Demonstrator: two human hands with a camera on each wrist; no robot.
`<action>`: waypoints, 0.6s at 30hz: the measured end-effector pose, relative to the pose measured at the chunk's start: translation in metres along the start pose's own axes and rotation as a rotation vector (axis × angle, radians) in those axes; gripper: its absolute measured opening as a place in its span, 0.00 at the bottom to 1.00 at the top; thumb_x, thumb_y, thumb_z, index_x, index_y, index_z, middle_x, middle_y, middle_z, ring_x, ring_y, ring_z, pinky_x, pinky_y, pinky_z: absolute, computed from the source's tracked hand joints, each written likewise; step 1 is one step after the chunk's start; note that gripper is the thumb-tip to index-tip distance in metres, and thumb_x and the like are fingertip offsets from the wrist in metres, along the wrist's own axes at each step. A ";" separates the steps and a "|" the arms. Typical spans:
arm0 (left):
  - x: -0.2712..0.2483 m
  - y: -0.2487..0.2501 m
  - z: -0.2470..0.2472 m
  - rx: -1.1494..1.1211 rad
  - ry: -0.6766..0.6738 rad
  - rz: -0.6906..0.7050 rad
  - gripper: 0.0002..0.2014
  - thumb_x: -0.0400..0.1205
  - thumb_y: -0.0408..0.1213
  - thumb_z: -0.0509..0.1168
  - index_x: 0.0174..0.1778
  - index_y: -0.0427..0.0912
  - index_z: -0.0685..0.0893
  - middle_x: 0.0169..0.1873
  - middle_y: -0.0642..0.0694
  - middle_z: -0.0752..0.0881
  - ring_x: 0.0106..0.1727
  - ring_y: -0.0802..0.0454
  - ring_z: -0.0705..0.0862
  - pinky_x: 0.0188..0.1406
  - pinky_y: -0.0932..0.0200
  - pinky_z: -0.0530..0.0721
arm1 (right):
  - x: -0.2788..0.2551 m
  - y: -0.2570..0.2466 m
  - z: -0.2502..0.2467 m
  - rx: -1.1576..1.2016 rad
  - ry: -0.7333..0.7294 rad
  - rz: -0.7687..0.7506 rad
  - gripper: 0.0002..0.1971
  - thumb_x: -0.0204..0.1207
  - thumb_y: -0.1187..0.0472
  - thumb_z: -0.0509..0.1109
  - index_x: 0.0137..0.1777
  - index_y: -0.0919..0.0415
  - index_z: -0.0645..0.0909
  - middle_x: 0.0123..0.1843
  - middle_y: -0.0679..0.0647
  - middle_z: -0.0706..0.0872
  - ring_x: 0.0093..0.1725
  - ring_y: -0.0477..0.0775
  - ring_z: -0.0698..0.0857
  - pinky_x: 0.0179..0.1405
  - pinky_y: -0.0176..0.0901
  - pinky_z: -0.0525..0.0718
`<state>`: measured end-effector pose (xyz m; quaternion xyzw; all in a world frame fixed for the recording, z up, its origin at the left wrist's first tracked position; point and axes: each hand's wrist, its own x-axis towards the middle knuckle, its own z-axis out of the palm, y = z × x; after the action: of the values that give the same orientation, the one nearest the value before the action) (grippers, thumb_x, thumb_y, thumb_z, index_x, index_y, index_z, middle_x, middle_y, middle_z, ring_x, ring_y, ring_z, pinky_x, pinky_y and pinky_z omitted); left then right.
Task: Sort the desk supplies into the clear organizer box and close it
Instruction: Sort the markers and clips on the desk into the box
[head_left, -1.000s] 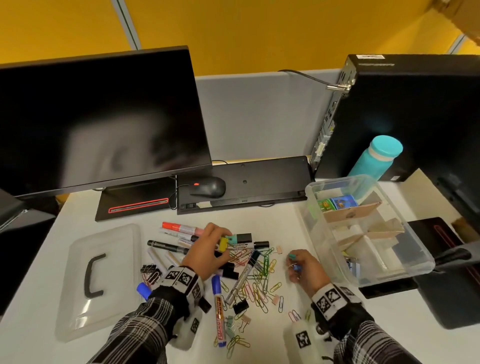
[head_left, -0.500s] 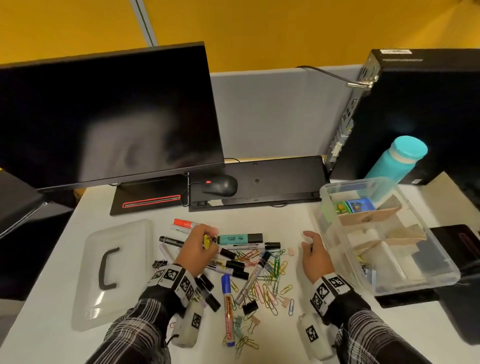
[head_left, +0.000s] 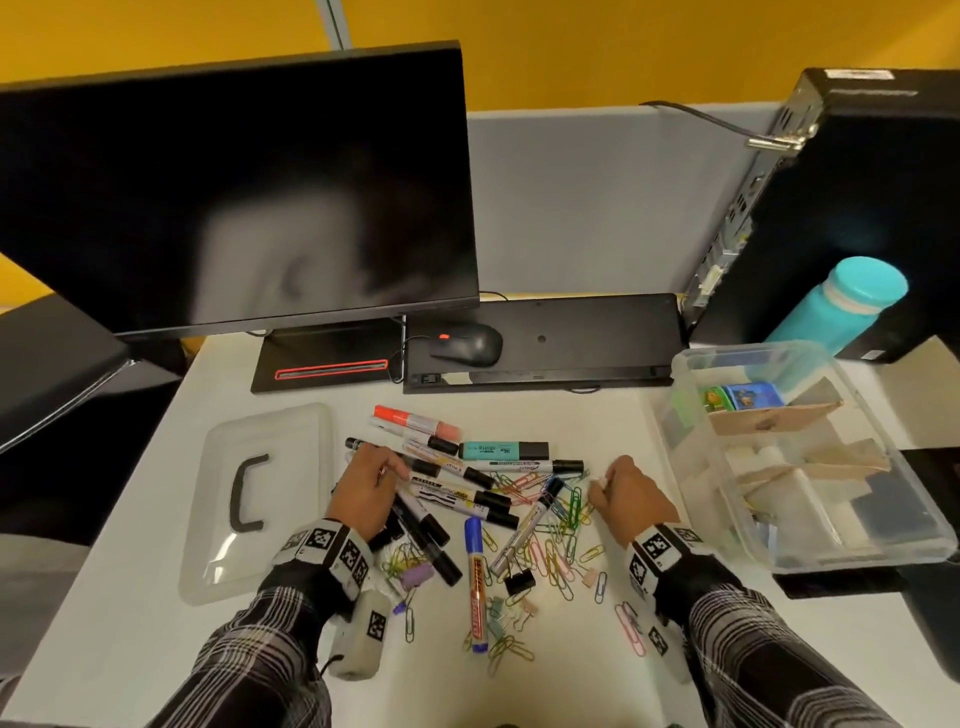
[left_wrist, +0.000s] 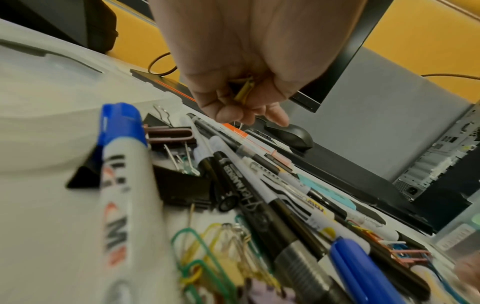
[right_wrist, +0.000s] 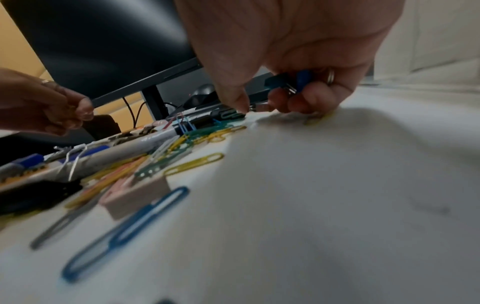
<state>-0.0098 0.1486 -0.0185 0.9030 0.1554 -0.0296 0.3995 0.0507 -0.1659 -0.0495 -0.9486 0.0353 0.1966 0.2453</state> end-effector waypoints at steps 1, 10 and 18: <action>-0.004 0.002 -0.003 0.006 -0.006 0.014 0.17 0.82 0.25 0.55 0.33 0.49 0.78 0.45 0.46 0.78 0.44 0.53 0.79 0.44 0.61 0.73 | -0.001 0.000 -0.002 0.057 0.004 -0.003 0.12 0.80 0.49 0.61 0.50 0.59 0.69 0.40 0.54 0.82 0.39 0.54 0.81 0.35 0.44 0.78; -0.051 0.054 0.037 0.309 -0.419 0.310 0.05 0.83 0.41 0.58 0.47 0.46 0.79 0.48 0.51 0.73 0.42 0.53 0.79 0.44 0.57 0.81 | -0.027 -0.007 -0.025 1.530 -0.164 0.135 0.11 0.73 0.58 0.54 0.34 0.59 0.74 0.26 0.53 0.75 0.21 0.49 0.70 0.19 0.32 0.64; -0.060 0.074 0.071 0.535 -0.716 0.522 0.24 0.79 0.24 0.60 0.70 0.48 0.73 0.67 0.46 0.66 0.46 0.54 0.72 0.45 0.61 0.77 | -0.041 0.014 -0.019 0.898 -0.203 -0.014 0.12 0.84 0.69 0.51 0.47 0.61 0.76 0.32 0.56 0.77 0.22 0.47 0.72 0.17 0.35 0.66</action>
<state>-0.0395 0.0347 -0.0037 0.9155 -0.2345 -0.2748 0.1769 0.0172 -0.1885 -0.0239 -0.7245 0.0862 0.2520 0.6357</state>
